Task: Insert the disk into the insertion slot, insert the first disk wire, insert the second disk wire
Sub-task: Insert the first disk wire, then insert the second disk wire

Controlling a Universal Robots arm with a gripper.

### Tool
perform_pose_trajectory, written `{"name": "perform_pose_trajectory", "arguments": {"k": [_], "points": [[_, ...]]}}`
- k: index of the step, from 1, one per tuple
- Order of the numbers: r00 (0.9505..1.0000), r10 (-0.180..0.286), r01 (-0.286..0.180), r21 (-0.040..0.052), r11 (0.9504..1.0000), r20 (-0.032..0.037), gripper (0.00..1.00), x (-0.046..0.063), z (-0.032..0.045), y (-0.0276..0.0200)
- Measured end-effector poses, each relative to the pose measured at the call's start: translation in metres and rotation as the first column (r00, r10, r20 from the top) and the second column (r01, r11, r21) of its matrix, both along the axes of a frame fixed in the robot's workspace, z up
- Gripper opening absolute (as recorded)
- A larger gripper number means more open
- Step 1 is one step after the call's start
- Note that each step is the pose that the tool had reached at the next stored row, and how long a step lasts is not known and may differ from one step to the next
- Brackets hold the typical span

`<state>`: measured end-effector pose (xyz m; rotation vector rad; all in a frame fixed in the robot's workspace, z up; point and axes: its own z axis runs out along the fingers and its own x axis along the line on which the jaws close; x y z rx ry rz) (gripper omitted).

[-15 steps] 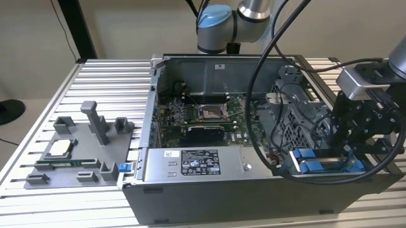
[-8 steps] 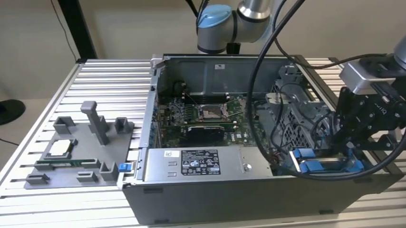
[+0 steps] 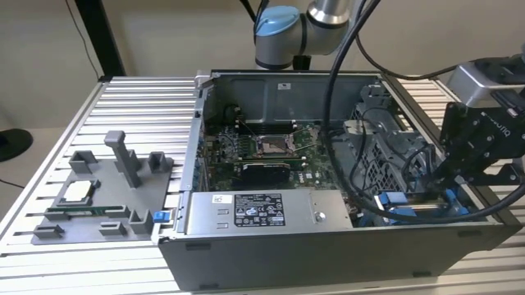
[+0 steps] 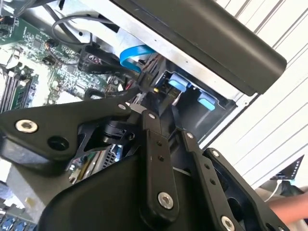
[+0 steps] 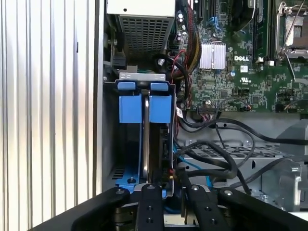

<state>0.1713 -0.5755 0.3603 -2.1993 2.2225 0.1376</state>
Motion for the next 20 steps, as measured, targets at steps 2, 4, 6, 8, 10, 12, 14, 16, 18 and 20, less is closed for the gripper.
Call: {"name": "perform_pose_trajectory", "arguments": {"k": [2,4,6,8,10,12,14,16,18,20], "points": [[1.0,0.0,0.0,-0.0002,1.0,-0.0002,1.0,0.0,0.0089,0.0],[1.0,0.0,0.0,-0.0001,1.0,-0.0002,1.0,0.0,0.0172,0.0],[1.0,0.0,0.0,-0.0003,1.0,-0.0002,1.0,0.0,0.022,0.0],[1.0,0.0,0.0,0.0002,1.0,-0.0003,1.0,0.001,0.022,0.0002],[1.0,0.0,0.0,0.0009,1.0,-0.0002,1.0,0.003,0.0205,0.0002],[1.0,0.0,0.0,0.0034,1.0,-0.0002,1.0,0.007,0.0185,0.0003],[1.0,0.0,0.0,0.0063,1.0,-0.0002,1.0,0.011,0.0164,0.0003],[1.0,0.0,0.0,0.0103,0.9999,-0.0003,1.0,0.015,0.0144,0.0004],[1.0,0.0,0.0,0.0151,0.9999,-0.0002,1.0,0.017,0.0125,0.0006],[1.0,0.0,0.0,0.0192,0.9998,-0.0005,1.0,0.019,0.0106,0.0007]]}}
